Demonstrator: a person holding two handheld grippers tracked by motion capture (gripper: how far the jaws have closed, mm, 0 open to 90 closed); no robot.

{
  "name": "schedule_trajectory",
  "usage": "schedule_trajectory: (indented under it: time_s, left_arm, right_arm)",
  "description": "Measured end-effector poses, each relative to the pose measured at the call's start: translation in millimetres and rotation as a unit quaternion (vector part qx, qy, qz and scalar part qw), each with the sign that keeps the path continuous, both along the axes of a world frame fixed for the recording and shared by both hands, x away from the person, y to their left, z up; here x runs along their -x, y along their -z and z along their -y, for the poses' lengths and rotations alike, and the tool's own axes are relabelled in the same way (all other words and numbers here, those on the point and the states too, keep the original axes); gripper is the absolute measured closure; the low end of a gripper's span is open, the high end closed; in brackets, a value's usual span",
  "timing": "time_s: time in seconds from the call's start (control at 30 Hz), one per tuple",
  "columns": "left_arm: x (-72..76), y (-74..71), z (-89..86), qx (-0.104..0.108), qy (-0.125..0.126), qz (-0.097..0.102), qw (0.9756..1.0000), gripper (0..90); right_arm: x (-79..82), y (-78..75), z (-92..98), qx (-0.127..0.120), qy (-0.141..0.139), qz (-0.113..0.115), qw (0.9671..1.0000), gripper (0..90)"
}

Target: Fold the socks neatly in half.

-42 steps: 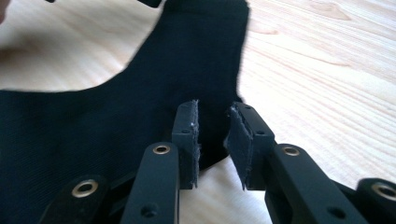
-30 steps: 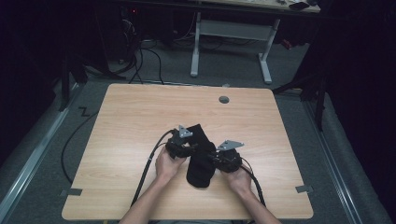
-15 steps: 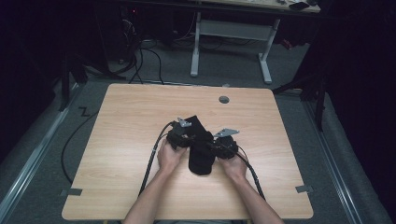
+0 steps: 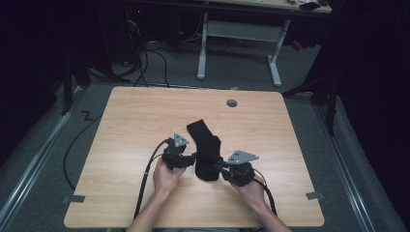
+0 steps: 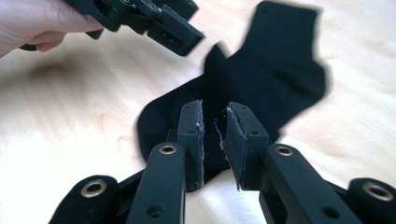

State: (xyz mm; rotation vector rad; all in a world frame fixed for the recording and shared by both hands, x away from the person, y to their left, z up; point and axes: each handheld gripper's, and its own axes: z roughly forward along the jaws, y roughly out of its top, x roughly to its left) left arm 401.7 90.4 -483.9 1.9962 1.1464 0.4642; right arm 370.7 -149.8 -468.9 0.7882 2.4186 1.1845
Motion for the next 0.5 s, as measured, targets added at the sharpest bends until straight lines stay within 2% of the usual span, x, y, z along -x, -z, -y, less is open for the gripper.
schedule_trajectory:
  time_s: [0.13, 0.2, 0.3, 0.33, 0.4, 0.5]
  left_arm:
    - [13.5, 16.3, 4.3, -0.017, 0.002, -0.02, 0.9997, 41.4]
    - [18.8, 19.7, 4.2, -0.021, -0.001, -0.011, 0.9997, 40.9]
    - [17.1, 18.6, 5.8, -0.033, -0.003, -0.013, 0.9994, 41.2]
    - [15.4, 18.7, 6.4, -0.043, -0.005, -0.009, 0.999, 41.2]
    - [11.2, 18.5, 7.4, -0.048, -0.01, -0.008, 0.9988, 41.5]
    - [10.1, 15.8, 8.0, -0.026, -0.008, -0.018, 0.9995, 40.9]
  right_arm:
    - [-2.7, 14.8, -11.9, 0.006, -0.004, -0.026, 0.9996, 72.7]
    - [-6.8, 21.4, -17.0, 0.01, -0.002, -0.039, 0.9992, 72.2]
    - [-15.9, 31.9, -23.4, 0.023, 0.006, -0.048, 0.9986, 75.8]
    - [-18.2, 33.9, -24.1, 0.022, 0.008, -0.049, 0.9985, 76.7]
    - [-23.1, 35.4, -24.4, 0.011, 0.014, -0.05, 0.9986, 79.7]
    - [-32.8, 34.0, -28.8, 0.024, 0.023, -0.04, 0.9986, 82.8]
